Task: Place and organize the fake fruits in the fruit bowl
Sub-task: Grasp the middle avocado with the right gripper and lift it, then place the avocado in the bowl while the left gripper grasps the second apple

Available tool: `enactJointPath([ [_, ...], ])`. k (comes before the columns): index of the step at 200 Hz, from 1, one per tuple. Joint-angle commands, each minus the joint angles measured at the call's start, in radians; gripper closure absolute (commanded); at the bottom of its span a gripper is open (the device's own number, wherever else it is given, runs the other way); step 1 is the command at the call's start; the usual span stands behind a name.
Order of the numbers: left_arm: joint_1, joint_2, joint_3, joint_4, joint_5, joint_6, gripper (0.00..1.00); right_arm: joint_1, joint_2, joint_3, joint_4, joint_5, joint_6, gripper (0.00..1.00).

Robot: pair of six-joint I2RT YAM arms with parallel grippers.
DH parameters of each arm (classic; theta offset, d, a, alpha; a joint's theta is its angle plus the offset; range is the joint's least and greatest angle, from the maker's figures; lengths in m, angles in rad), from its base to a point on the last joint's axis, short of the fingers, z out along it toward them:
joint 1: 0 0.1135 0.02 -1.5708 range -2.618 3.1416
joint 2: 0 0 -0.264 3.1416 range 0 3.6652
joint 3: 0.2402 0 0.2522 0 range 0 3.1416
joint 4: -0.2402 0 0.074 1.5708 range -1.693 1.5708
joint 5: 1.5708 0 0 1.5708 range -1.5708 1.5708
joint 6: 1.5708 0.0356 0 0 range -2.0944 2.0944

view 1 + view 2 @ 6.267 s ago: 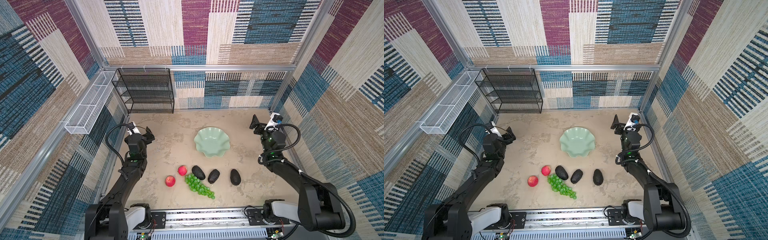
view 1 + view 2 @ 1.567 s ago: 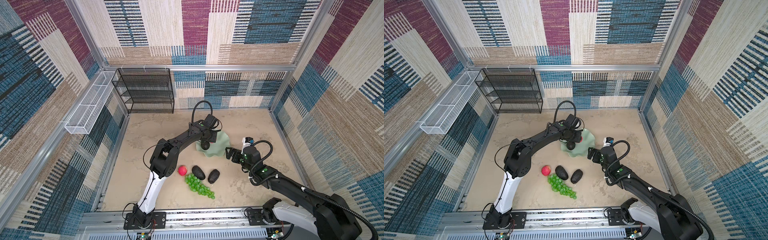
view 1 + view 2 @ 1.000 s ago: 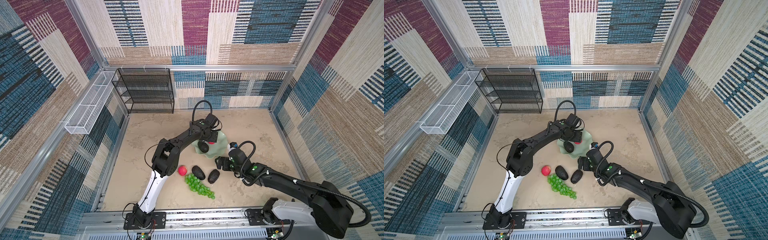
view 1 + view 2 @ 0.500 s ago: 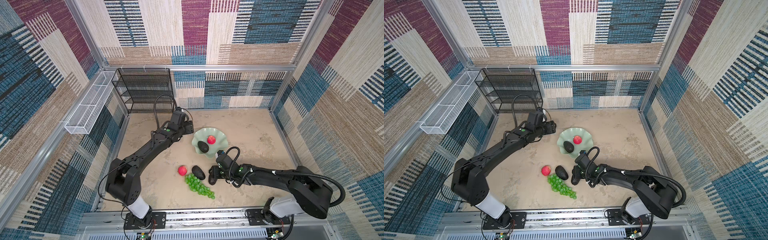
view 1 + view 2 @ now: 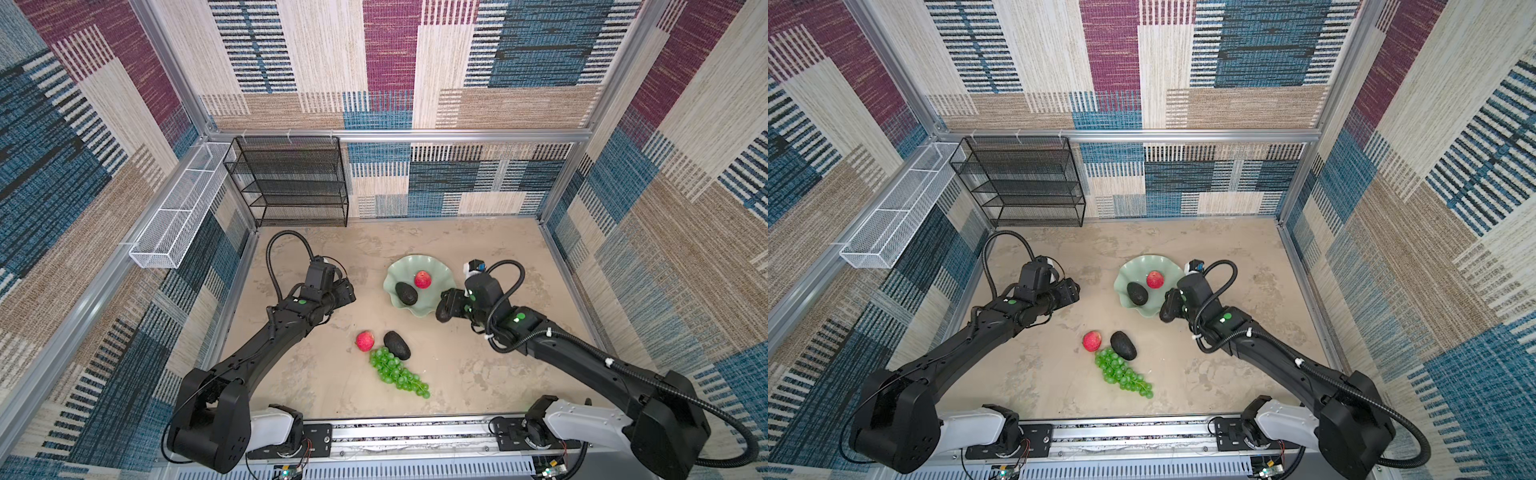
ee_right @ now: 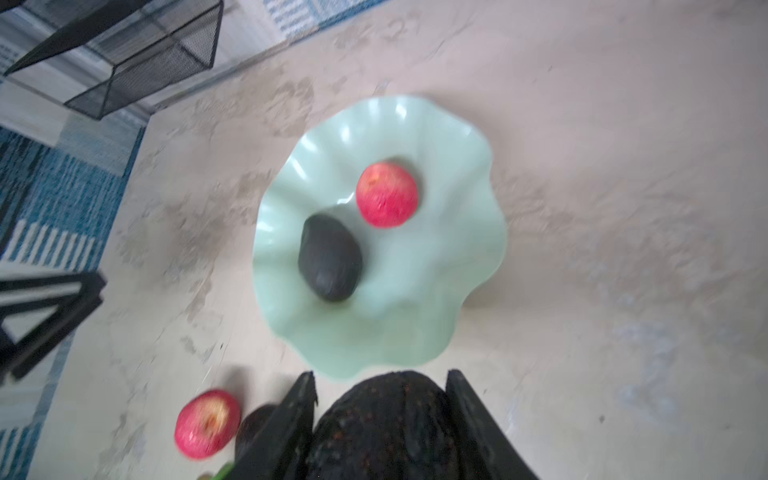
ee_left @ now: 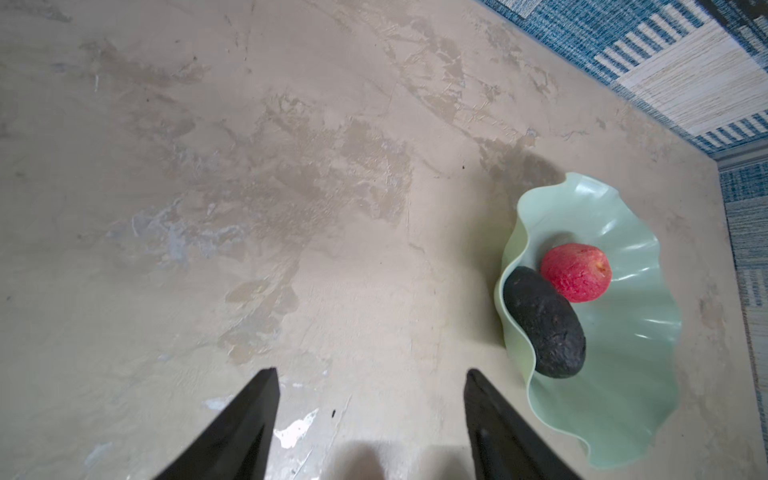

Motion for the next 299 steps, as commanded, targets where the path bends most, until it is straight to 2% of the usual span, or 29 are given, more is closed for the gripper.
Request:
enactJointPath([
  [1, 0.002, -0.047, -0.045, -0.017, 0.061, -0.041, 0.26, -0.053, 0.120, 0.076, 0.125, -0.052, -0.133, 0.55],
  [31, 0.002, -0.117, -0.116, -0.052, 0.070, -0.085, 0.27, -0.118, 0.314, 0.194, 0.210, -0.120, -0.173, 0.54],
  [67, 0.000, -0.207, -0.204, -0.059, 0.086, -0.122, 0.27, -0.133, 0.467, 0.250, 0.238, -0.176, -0.185, 0.54],
  [122, -0.022, -0.214, -0.216, -0.057, 0.134, -0.128, 0.27, -0.140, 0.560, 0.207, 0.292, -0.181, -0.138, 0.51],
  [144, -0.053, -0.190, -0.212, -0.040, 0.131, -0.128, 0.27, -0.144, 0.578, 0.210, 0.297, -0.189, -0.127, 0.41],
  [178, -0.108, -0.124, -0.205, -0.024, 0.108, -0.141, 0.27, -0.147, 0.538, 0.224, 0.292, -0.174, -0.132, 0.26],
  [217, -0.173, -0.049, -0.182, -0.006, 0.083, -0.139, 0.28, -0.147, 0.383, 0.214, 0.293, -0.117, -0.156, 0.12],
  [247, -0.200, 0.028, -0.166, 0.008, 0.082, -0.133, 0.32, -0.147, 0.263, 0.173, 0.295, -0.083, -0.159, 0.09],
  [299, -0.229, 0.114, -0.146, 0.011, 0.086, -0.134, 0.47, -0.148, 0.139, 0.097, 0.283, -0.017, -0.165, 0.08],
])
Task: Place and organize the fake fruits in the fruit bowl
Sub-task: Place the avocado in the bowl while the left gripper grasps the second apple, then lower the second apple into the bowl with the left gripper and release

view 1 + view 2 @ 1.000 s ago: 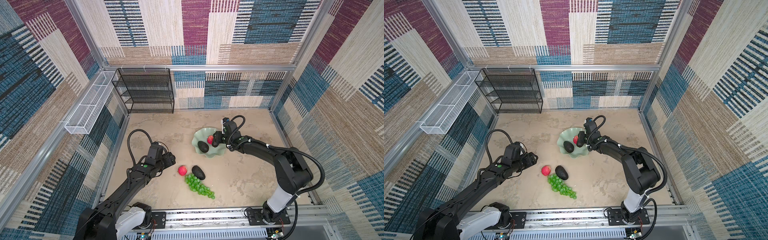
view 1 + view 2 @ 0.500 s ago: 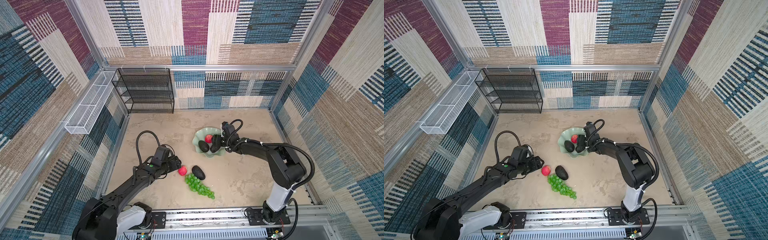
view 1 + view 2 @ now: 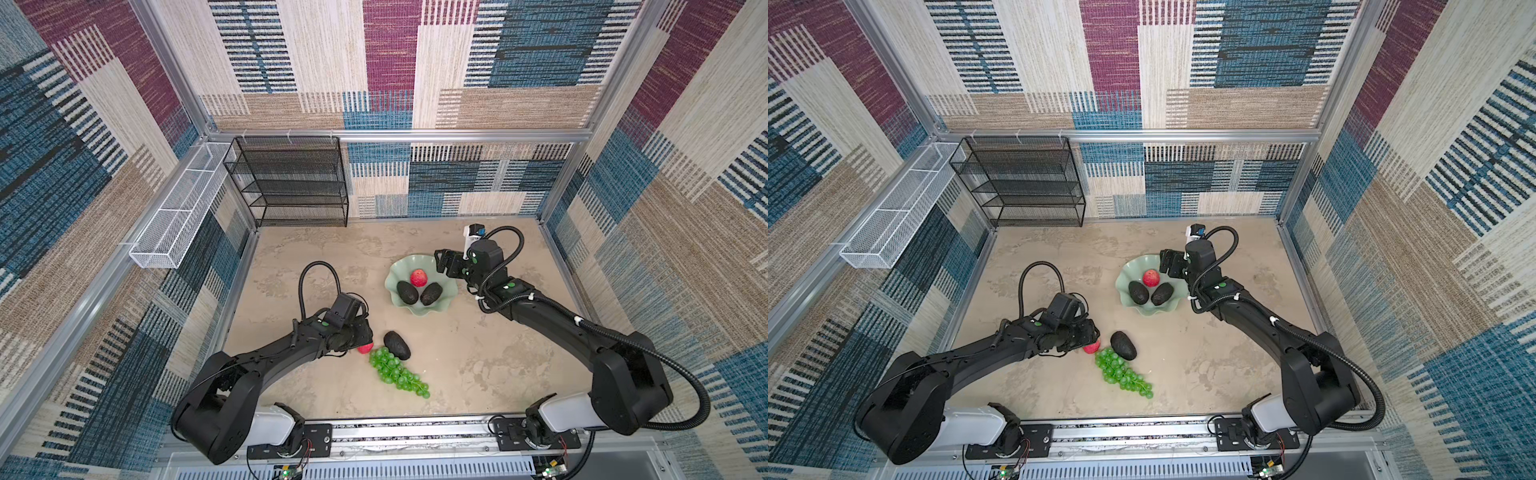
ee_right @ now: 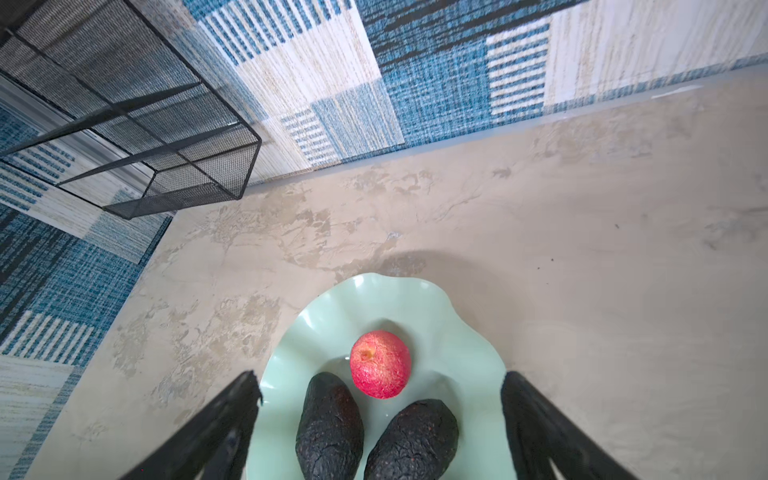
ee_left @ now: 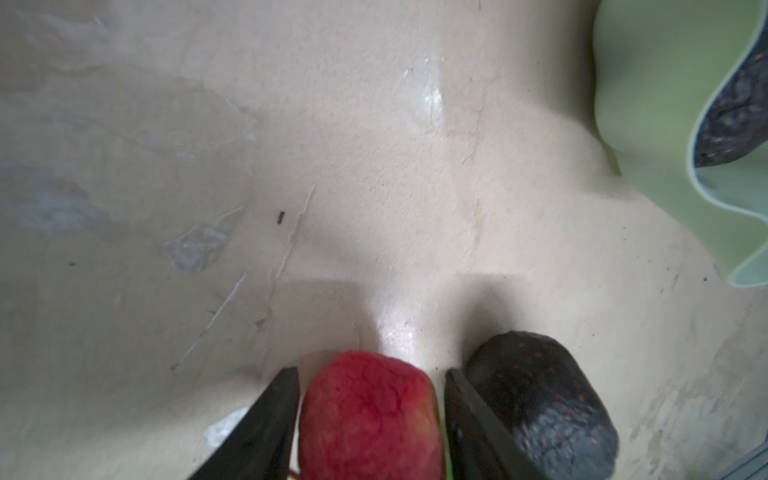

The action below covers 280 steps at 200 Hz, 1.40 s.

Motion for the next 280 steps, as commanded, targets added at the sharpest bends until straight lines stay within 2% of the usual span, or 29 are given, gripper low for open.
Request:
enactJointPath([
  [1, -0.006, 0.016, 0.011, 0.020, -0.015, -0.007, 0.48, -0.001, -0.031, -0.021, 0.009, 0.049, -0.012, 0.08],
  [21, -0.007, 0.006, 0.019, 0.011, -0.016, 0.002, 0.55, -0.003, -0.043, -0.038, 0.017, 0.052, -0.008, 0.08],
  [49, -0.007, -0.050, 0.063, -0.015, -0.021, 0.028, 0.56, -0.006, -0.041, -0.048, 0.026, 0.044, -0.001, 0.08],
  [76, -0.010, -0.053, 0.184, -0.008, 0.006, 0.079, 0.56, -0.012, -0.058, -0.059, 0.024, 0.048, 0.000, 0.08],
  [119, -0.054, 0.182, 0.488, 0.020, 0.073, 0.157, 0.56, -0.034, -0.133, -0.111, 0.000, 0.065, 0.002, 0.07],
  [153, -0.116, 0.370, 0.659, 0.025, 0.106, 0.177, 0.56, -0.057, -0.213, -0.177, -0.024, 0.071, 0.021, 0.06],
  [199, -0.130, 0.527, 0.731, 0.025, 0.109, 0.168, 0.56, -0.058, -0.250, -0.236, -0.030, 0.042, 0.045, 0.06],
  [256, -0.140, 0.642, 0.806, 0.004, 0.100, 0.166, 0.55, -0.060, -0.239, -0.252, -0.016, 0.037, 0.038, 0.06],
  [280, -0.140, 0.659, 0.828, -0.024, 0.094, 0.165, 0.46, -0.060, -0.240, -0.250, -0.021, 0.039, 0.029, 0.06],
])
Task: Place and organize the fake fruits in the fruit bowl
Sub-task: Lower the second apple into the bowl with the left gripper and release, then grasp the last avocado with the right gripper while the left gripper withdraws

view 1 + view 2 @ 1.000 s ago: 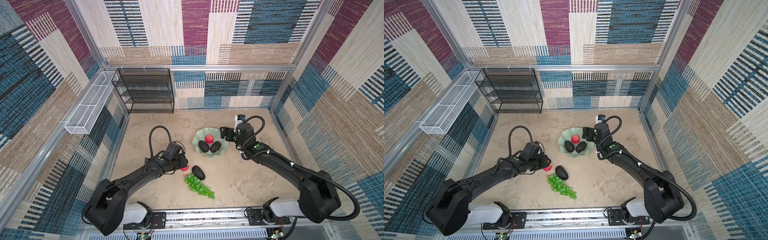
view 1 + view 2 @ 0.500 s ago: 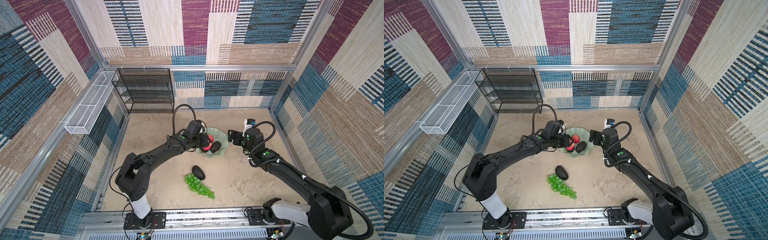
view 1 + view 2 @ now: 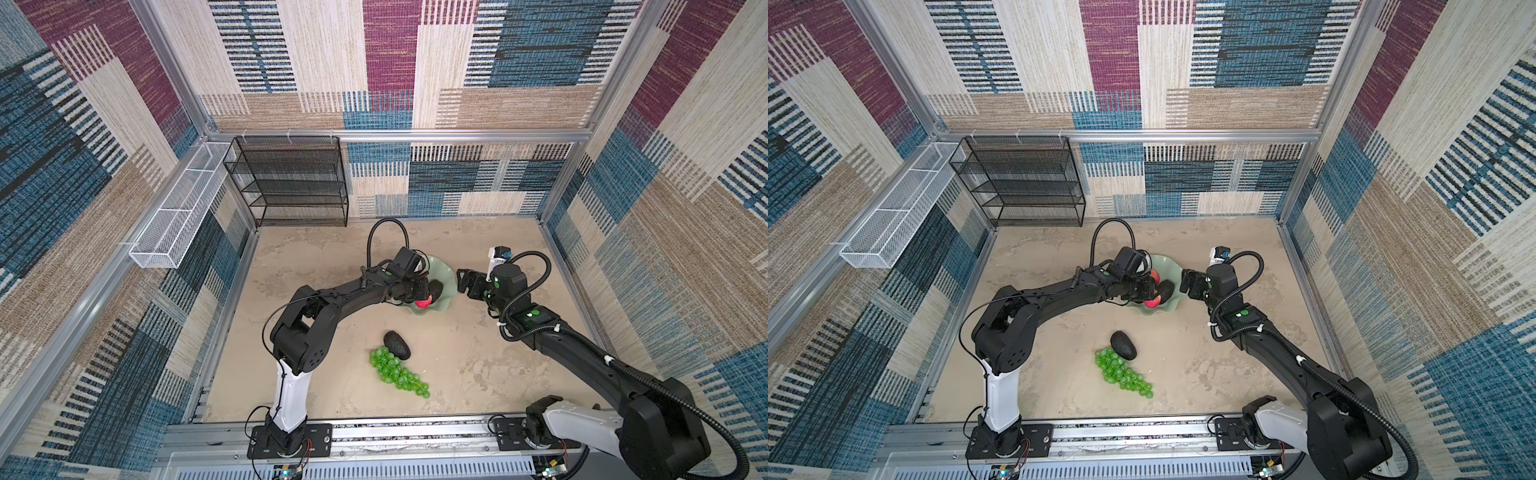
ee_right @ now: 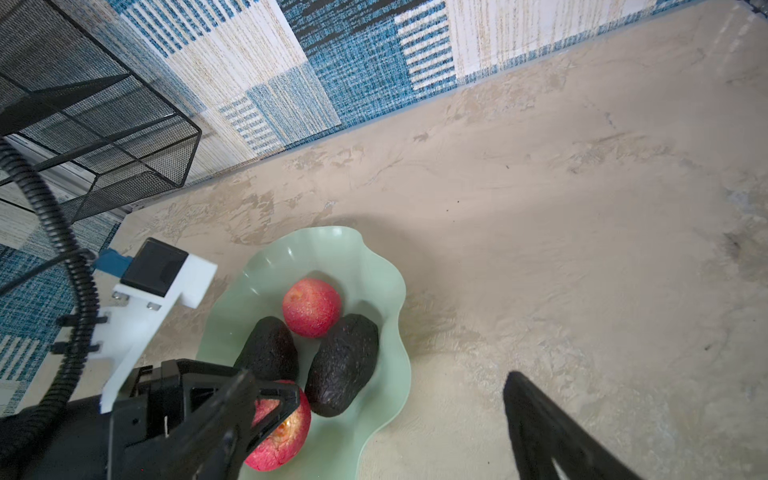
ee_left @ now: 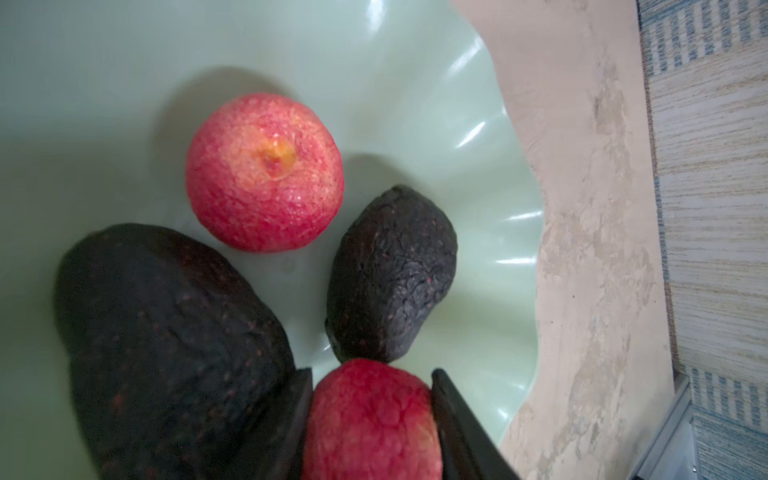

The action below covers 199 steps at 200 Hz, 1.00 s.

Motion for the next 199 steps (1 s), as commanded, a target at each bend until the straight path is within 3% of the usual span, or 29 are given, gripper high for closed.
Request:
enactJointPath([
  [1, 0.002, 0.013, 0.024, -0.032, -0.015, 0.013, 0.46, 0.000, 0.002, 0.000, 0.015, 0.002, -0.005, 0.06],
  [59, 0.003, -0.058, 0.039, -0.044, -0.031, 0.016, 0.22, 0.001, 0.032, 0.025, -0.015, -0.048, -0.069, 0.08],
  [99, 0.022, -0.194, 0.004, -0.016, -0.141, 0.019, 0.20, 0.047, 0.060, 0.029, -0.014, -0.164, -0.155, 0.10],
  [132, 0.103, -0.430, -0.241, 0.158, -0.336, 0.011, 0.18, 0.222, 0.132, 0.056, -0.027, -0.162, -0.209, 0.12],
  [162, 0.249, -0.616, -0.485, 0.241, -0.359, -0.057, 0.18, 0.352, 0.235, 0.078, 0.012, -0.194, -0.180, 0.14],
  [199, 0.376, -0.797, -0.688, 0.137, -0.395, -0.086, 0.18, 0.464, 0.370, 0.138, 0.019, -0.193, -0.170, 0.19],
])
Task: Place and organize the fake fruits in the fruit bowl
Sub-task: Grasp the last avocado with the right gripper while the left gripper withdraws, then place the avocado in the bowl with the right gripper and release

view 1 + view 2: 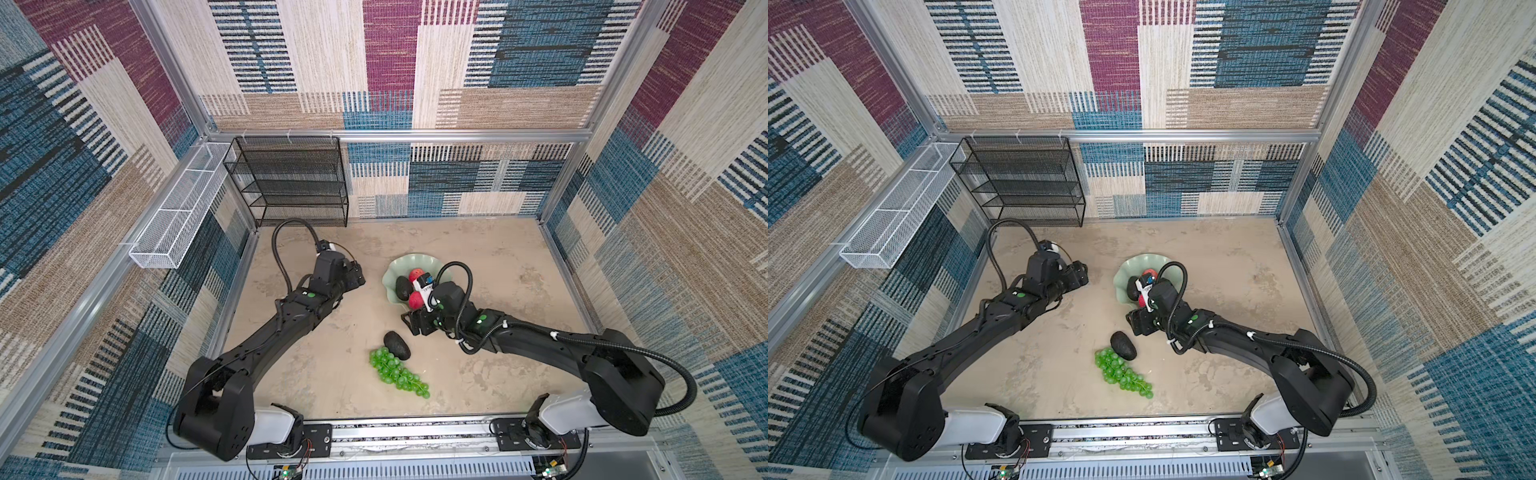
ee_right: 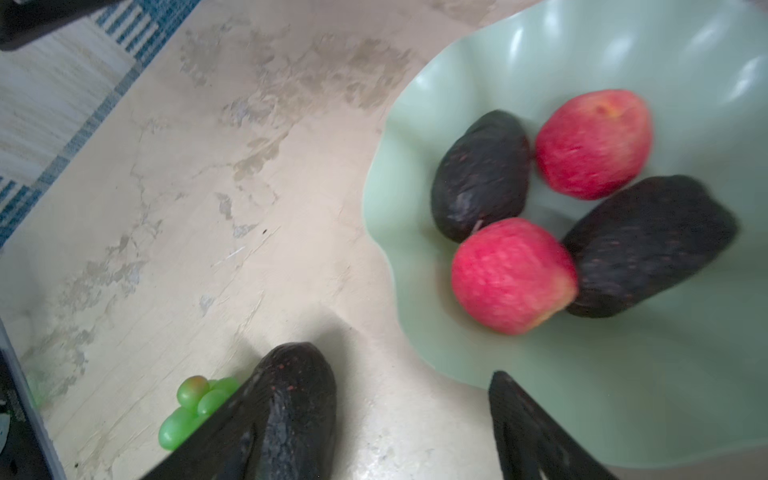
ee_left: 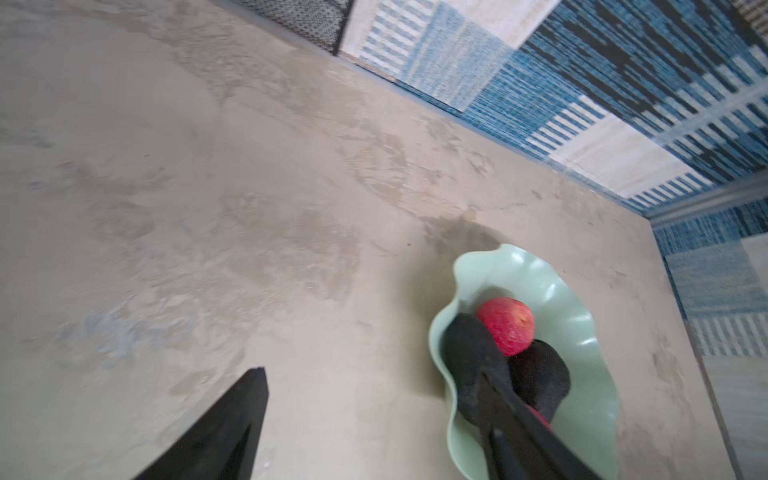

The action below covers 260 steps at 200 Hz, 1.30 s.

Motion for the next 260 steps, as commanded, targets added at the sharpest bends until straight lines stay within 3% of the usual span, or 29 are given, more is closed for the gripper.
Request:
enactJointPath([
  [1, 0.050, -0.098, -0.104, -0.026, -0.056, -0.043, 0.18, 0.048, 0.061, 0.031, 0.037, -0.012, 0.012, 0.19],
  [54, 0.142, -0.303, -0.241, -0.094, -0.102, -0.063, 0.17, 0.101, 0.197, 0.065, 0.010, -0.022, 0.025, 0.28],
  [74, 0.157, -0.318, -0.244, -0.099, -0.099, -0.056, 0.17, 0.100, 0.220, 0.058, 0.006, -0.006, 0.038, 0.30],
  [110, 0.166, -0.297, -0.236, -0.086, -0.070, -0.060, 0.17, 0.100, 0.238, 0.054, -0.013, 0.041, 0.055, 0.46],
  [133, 0.168, -0.285, -0.230, -0.071, -0.060, -0.062, 0.17, 0.101, 0.191, 0.021, -0.026, 0.087, 0.078, 0.54],
  [175, 0.169, -0.245, -0.213, -0.039, -0.033, -0.063, 0.18, 0.096, -0.031, 0.017, -0.187, 0.231, 0.075, 0.56],
  [194, 0.169, -0.221, -0.210, -0.024, -0.017, -0.067, 0.17, 0.037, -0.132, 0.033, -0.233, 0.243, 0.061, 0.56],
  [216, 0.169, -0.204, -0.211, -0.012, 0.000, -0.076, 0.17, -0.090, -0.149, 0.062, -0.162, 0.226, -0.026, 0.56],
  [260, 0.172, -0.218, -0.212, -0.036, 0.021, -0.071, 0.17, -0.238, 0.148, 0.322, -0.031, 0.306, -0.284, 0.57],
])
